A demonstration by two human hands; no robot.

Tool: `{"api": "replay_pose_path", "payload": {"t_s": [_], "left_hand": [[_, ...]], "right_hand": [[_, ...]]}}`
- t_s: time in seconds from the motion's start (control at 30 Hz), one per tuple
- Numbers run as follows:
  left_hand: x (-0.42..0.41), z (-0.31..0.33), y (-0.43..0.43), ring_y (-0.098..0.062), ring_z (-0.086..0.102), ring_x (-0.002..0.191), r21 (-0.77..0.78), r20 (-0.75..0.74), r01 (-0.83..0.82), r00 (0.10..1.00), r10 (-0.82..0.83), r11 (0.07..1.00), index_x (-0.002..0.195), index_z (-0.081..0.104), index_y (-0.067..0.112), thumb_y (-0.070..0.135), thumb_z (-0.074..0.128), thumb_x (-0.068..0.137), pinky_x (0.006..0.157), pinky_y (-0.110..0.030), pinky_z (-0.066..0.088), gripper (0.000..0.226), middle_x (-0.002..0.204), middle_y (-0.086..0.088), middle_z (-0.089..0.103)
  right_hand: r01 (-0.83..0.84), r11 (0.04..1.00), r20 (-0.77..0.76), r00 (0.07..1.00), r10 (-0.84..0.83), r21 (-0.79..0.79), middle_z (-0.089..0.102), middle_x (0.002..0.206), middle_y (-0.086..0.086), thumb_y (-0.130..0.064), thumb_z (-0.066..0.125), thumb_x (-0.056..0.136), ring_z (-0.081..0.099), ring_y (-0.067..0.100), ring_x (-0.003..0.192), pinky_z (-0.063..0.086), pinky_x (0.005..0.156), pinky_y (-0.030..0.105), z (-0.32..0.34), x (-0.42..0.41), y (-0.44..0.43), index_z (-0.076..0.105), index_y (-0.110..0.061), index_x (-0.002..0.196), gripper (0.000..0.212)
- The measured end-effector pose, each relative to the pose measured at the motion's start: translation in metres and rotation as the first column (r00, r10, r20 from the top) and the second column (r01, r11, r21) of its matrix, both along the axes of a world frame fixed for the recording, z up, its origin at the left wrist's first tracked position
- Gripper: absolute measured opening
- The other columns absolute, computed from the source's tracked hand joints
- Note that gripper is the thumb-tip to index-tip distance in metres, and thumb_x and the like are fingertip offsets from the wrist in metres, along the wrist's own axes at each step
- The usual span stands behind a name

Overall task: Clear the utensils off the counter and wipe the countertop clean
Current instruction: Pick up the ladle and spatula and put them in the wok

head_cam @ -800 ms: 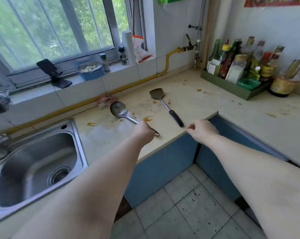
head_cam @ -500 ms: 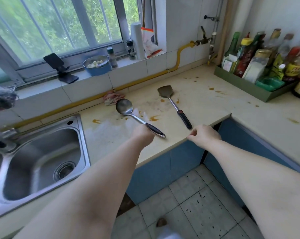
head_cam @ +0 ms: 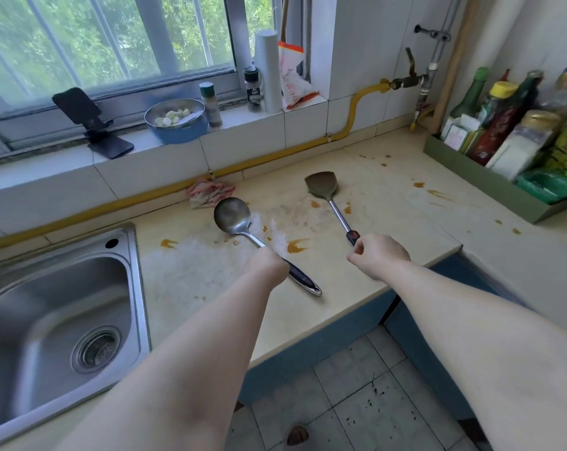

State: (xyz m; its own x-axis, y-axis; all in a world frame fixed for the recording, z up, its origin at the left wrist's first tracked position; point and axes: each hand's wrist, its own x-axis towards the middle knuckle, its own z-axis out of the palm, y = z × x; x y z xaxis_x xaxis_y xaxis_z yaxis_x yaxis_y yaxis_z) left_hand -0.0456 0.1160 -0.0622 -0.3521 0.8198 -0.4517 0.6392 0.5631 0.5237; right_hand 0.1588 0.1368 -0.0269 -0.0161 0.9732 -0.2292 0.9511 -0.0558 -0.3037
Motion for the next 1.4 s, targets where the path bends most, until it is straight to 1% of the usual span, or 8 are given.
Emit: {"api": "replay_pose_path", "payload": {"t_s": [0.27, 0.4, 0.5, 0.63, 0.93, 1.13, 1.3, 1.4], "left_hand": [[0.005, -0.017, 0.021, -0.021, 0.049, 0.056, -0.111, 0.009, -0.026, 1.000, 0.027, 0.994, 0.085, 0.052, 0.007, 0.014, 0.048, 0.084, 0.056, -0.028, 0.042, 0.008, 0.070, -0.006, 0.053], [0.014, -0.023, 0.028, -0.026, 0.067, 0.075, -0.131, 0.070, -0.177, 0.980, 0.187, 0.976, 0.116, 0.040, 0.003, 0.023, 0.054, 0.085, 0.066, -0.032, 0.057, 0.039, 0.082, -0.007, 0.058], [0.024, -0.026, 0.034, -0.031, 0.069, 0.088, -0.140, 0.101, -0.274, 0.952, 0.289, 0.952, 0.117, 0.027, 0.007, 0.031, 0.058, 0.088, 0.083, -0.042, 0.058, 0.049, 0.082, -0.008, 0.057], [0.033, -0.035, 0.038, -0.034, 0.068, 0.093, -0.136, 0.112, -0.346, 0.926, 0.361, 0.928, 0.110, 0.024, 0.011, 0.037, 0.062, 0.085, 0.086, -0.045, 0.057, 0.053, 0.091, -0.012, 0.063], [0.043, -0.038, 0.039, -0.038, 0.068, 0.090, -0.156, 0.028, -0.433, 0.897, 0.442, 0.888, 0.103, 0.028, 0.011, 0.021, 0.059, 0.077, 0.080, -0.043, 0.059, 0.042, 0.097, -0.012, 0.063], [0.048, -0.011, 0.035, -0.031, 0.071, 0.070, -0.075, 0.099, -0.516, 0.848, 0.521, 0.853, 0.088, 0.061, 0.009, 0.036, 0.049, 0.073, 0.071, -0.033, 0.059, 0.033, 0.081, -0.009, 0.072], [0.042, 0.008, 0.038, -0.029, 0.060, 0.061, -0.014, 0.287, -0.726, 0.656, 0.698, 0.688, 0.112, 0.045, -0.001, 0.013, 0.043, 0.080, 0.039, -0.023, 0.043, 0.035, 0.093, -0.020, 0.066], [0.044, 0.014, 0.040, -0.029, 0.057, 0.060, 0.061, 0.254, -0.711, 0.689, 0.678, 0.700, 0.108, 0.037, 0.007, 0.017, 0.048, 0.088, 0.042, -0.025, 0.039, 0.025, 0.103, -0.021, 0.064]], "right_hand": [[0.008, 1.000, 0.012, 1.000, -0.007, -0.004, 0.068, 0.101, 0.003, -0.027, 0.049, 0.091, 0.062, 0.026, 0.091, 0.045, 0.068, 0.027, -0.021, 0.007, 0.028, 0.067, -0.026, 0.101, 0.021], [0.001, 1.000, 0.037, 0.999, -0.001, 0.004, 0.067, 0.105, 0.005, -0.020, 0.048, 0.092, 0.062, 0.027, 0.093, 0.047, 0.070, 0.028, -0.024, 0.014, 0.042, 0.067, -0.024, 0.105, 0.024], [-0.022, 1.000, 0.046, 0.999, 0.022, -0.005, 0.067, 0.106, 0.006, -0.018, 0.049, 0.091, 0.062, 0.028, 0.094, 0.051, 0.075, 0.031, -0.025, 0.018, 0.051, 0.068, -0.023, 0.104, 0.023], [-0.036, 0.999, 0.026, 0.999, 0.036, -0.025, 0.066, 0.109, 0.004, -0.015, 0.048, 0.090, 0.062, 0.028, 0.099, 0.051, 0.078, 0.031, -0.031, 0.027, 0.062, 0.067, -0.027, 0.102, 0.025], [-0.076, 0.996, 0.017, 0.997, 0.077, -0.049, 0.067, 0.107, 0.002, -0.020, 0.052, 0.088, 0.059, 0.025, 0.091, 0.046, 0.073, 0.026, -0.040, 0.048, 0.088, 0.067, -0.028, 0.097, 0.019], [-0.177, 0.981, 0.044, 0.983, 0.180, -0.076, 0.066, 0.107, 0.003, -0.013, 0.048, 0.087, 0.057, 0.024, 0.087, 0.044, 0.068, 0.026, -0.038, 0.040, 0.098, 0.067, -0.027, 0.099, 0.026], [-0.315, 0.943, 0.079, 0.943, 0.324, -0.108, 0.064, 0.112, 0.002, -0.012, 0.045, 0.089, 0.060, 0.025, 0.099, 0.046, 0.073, 0.027, -0.026, 0.027, 0.099, 0.065, -0.026, 0.105, 0.030], [-0.340, 0.935, 0.083, 0.934, 0.349, -0.098, 0.064, 0.111, 0.001, -0.012, 0.047, 0.088, 0.057, 0.022, 0.091, 0.045, 0.071, 0.027, -0.018, 0.023, 0.101, 0.065, -0.027, 0.103, 0.028]]}}
